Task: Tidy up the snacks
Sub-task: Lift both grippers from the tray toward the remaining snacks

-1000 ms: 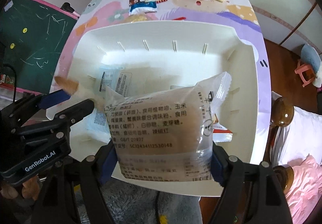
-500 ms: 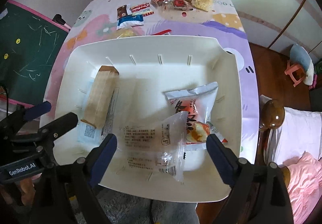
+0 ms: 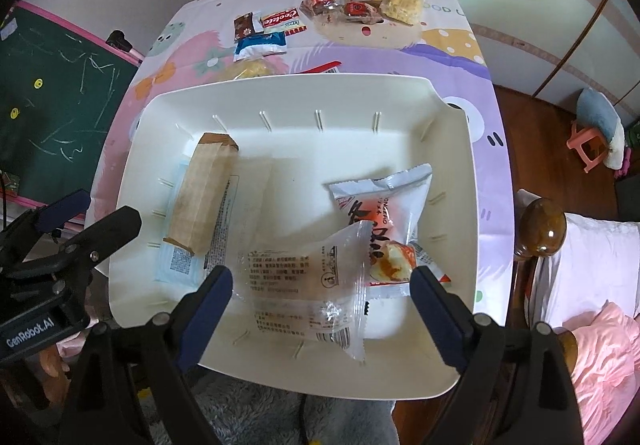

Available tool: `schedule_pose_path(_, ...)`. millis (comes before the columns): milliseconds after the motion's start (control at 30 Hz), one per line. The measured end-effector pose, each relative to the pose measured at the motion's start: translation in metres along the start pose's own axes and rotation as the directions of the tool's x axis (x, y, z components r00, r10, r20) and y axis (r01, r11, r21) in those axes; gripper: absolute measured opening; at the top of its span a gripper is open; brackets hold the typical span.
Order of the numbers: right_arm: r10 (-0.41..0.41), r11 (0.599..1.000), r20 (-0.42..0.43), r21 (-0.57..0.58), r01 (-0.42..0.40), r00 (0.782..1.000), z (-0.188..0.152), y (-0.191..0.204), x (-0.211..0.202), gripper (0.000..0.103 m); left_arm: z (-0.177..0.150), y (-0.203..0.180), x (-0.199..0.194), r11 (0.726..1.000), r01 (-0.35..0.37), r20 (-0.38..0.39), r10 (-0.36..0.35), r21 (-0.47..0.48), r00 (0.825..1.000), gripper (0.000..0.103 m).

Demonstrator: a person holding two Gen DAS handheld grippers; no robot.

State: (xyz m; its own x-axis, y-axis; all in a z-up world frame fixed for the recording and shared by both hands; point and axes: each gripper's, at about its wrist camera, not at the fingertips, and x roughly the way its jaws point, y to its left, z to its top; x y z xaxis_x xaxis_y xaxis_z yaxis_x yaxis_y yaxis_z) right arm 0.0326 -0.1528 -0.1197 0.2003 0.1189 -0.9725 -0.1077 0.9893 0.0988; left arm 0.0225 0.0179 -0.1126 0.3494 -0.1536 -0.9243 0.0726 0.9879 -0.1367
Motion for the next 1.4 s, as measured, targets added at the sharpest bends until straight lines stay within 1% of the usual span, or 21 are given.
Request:
schedule_pose_path(267, -0.001, 1.000, 0.006, 0.001, 0.001, 1.000, 0.002, -0.001, -0.002, 0.091, 0.005, -0.005, -0.002, 1.000, -0.011, 0.013, 0.011, 0.019, 1.000, 0.087)
schedule_pose_path(433, 0.001, 1.000, 0.006, -0.001, -0.001, 1.000, 0.004, -0.001, -0.002, 0.091, 0.009, -0.005, 0.000, 1.000, -0.014, 0.009, 0.014, 0.021, 1.000, 0.087)
schedule_pose_path(767, 0.013, 0.999, 0.023, -0.038, -0.012, 1.000, 0.022, -0.001, -0.009, 0.091, 0.029, -0.004, 0.001, 0.999, -0.035, 0.017, 0.034, 0.035, 0.999, 0.087)
schedule_pose_path(867, 0.024, 0.999, 0.044, -0.027, -0.023, 0.999, 0.034, -0.005, -0.017, 0.091, 0.040, -0.001, 0.000, 0.999, -0.035, 0.017, 0.034, 0.042, 0.999, 0.087)
schedule_pose_path(1000, 0.007, 1.000, 0.081, 0.006, -0.007, 0.997, 0.054, -0.015, -0.026, 0.091, 0.059, 0.002, 0.003, 0.997, -0.050, 0.004, 0.050, 0.054, 0.999, 0.087)
schedule_pose_path(1100, 0.014, 0.999, 0.102, 0.040, -0.018, 0.995, 0.074, -0.025, -0.030, 0.091, 0.075, 0.004, 0.003, 0.995, -0.064, 0.023, 0.062, 0.072, 0.998, 0.087)
schedule_pose_path(1233, 0.031, 0.998, 0.138, 0.056, -0.039, 0.990, 0.104, -0.030, -0.035, 0.091, 0.106, 0.007, 0.004, 0.990, -0.086, 0.066, 0.079, 0.111, 0.995, 0.087)
schedule_pose_path(1300, 0.041, 0.997, 0.141, 0.052, -0.049, 0.989, 0.118, -0.030, -0.033, 0.090, 0.119, 0.009, 0.009, 0.989, -0.086, 0.068, 0.078, 0.119, 0.995, 0.087)
schedule_pose_path(1400, 0.060, 0.997, 0.122, 0.035, -0.064, 0.991, 0.142, -0.027, -0.022, 0.089, 0.141, 0.014, 0.024, 0.990, -0.058, 0.040, 0.053, 0.129, 0.998, 0.087)
